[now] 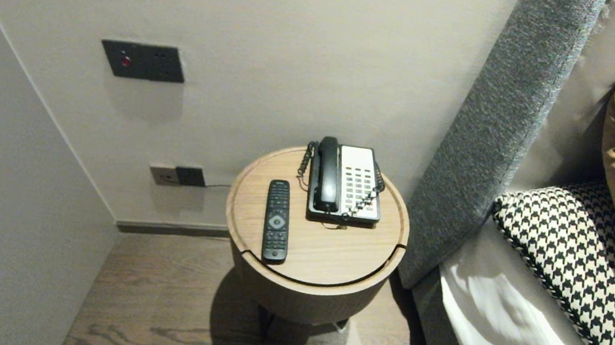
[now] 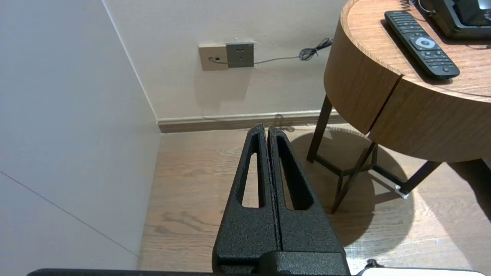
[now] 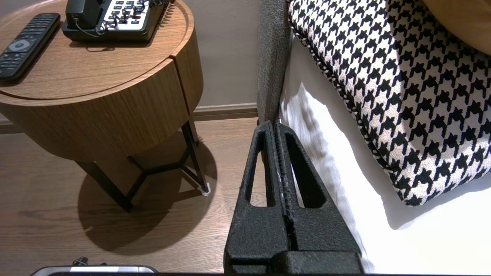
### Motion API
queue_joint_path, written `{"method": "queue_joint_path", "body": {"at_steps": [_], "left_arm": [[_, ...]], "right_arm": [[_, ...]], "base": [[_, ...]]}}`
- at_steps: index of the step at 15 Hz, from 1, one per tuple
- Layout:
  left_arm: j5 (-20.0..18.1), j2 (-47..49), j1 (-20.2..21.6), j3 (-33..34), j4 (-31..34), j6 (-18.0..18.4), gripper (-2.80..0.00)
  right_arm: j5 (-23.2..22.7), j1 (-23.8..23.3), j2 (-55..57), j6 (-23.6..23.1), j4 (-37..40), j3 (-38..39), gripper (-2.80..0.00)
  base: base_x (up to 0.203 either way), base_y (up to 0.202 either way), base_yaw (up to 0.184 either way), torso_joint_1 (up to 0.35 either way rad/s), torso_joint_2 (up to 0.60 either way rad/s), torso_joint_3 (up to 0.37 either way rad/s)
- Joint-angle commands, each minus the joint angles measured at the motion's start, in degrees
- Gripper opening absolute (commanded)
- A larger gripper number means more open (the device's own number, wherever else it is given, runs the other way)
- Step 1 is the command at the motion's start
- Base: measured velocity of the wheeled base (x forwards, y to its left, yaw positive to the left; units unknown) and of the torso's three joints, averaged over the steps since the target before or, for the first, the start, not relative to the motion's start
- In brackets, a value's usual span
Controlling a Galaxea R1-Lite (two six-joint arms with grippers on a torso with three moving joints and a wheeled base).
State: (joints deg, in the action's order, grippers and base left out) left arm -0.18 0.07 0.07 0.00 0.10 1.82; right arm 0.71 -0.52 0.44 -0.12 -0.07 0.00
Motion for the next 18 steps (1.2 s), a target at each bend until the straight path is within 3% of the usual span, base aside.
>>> {"method": "queue_joint_path", "body": {"at_steps": [1, 18], "left_arm": [[0.01, -0.07, 0.01, 0.00, -0.01, 0.03, -2.80], [0.01, -0.07, 0.01, 0.00, -0.01, 0.03, -2.80]], "right_arm": [[0.00, 0.00, 0.00, -0.06, -0.01, 0.09, -2.80], [-0.09, -0.06, 0.00, 0.21, 0.07, 0.09, -2.80]], "base": [[0.000, 0.000, 0.000, 0.000, 0.00, 0.000], [0.000, 0.000, 0.000, 0.000, 0.00, 0.000]]}}
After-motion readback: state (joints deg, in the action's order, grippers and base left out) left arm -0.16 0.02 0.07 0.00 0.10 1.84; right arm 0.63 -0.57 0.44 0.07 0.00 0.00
